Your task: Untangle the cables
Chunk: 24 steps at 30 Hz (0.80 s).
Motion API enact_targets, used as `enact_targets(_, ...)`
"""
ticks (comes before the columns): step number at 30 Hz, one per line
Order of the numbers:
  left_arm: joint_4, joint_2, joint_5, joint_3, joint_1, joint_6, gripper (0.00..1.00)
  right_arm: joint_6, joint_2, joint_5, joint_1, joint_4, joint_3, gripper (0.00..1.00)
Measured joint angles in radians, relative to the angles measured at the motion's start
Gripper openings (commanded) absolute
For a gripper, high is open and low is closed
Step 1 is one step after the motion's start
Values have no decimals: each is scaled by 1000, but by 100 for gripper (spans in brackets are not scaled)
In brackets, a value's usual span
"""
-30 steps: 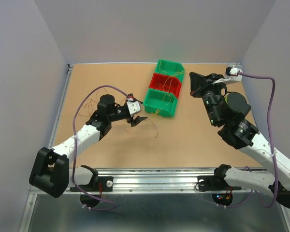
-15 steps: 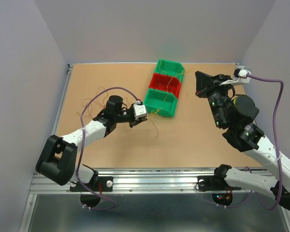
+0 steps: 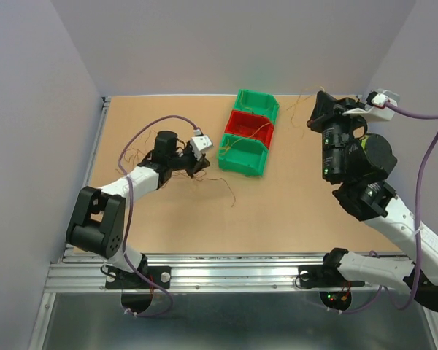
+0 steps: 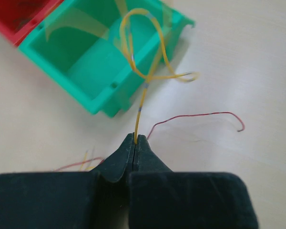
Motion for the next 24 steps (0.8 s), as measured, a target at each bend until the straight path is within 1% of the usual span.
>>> enact_targets(7, 47, 10, 35, 37, 286, -167, 0, -134, -10, 106, 0, 178, 0, 0)
enact_targets(10, 70, 10, 42, 37, 370, -226, 0, -199, -16, 144, 0, 248, 0, 0)
enact_targets(13, 97, 10, 60, 37, 418, -272, 0, -238, -38, 159, 0, 293, -1, 1)
enact_targets(16, 121, 10, 76, 37, 442, -294, 0, -267, -81, 156, 0, 335, -1, 1)
enact_targets(19, 129, 10, 84, 37, 448, -304, 0, -308, -87, 155, -2, 391, 6, 0)
enact_targets(20, 131, 10, 88, 37, 448, -305, 0, -326, -77, 152, -2, 407, 12, 0)
enact_targets(24, 138, 10, 106, 37, 447, -308, 0, -393, 49, 137, -19, 437, 60, 1)
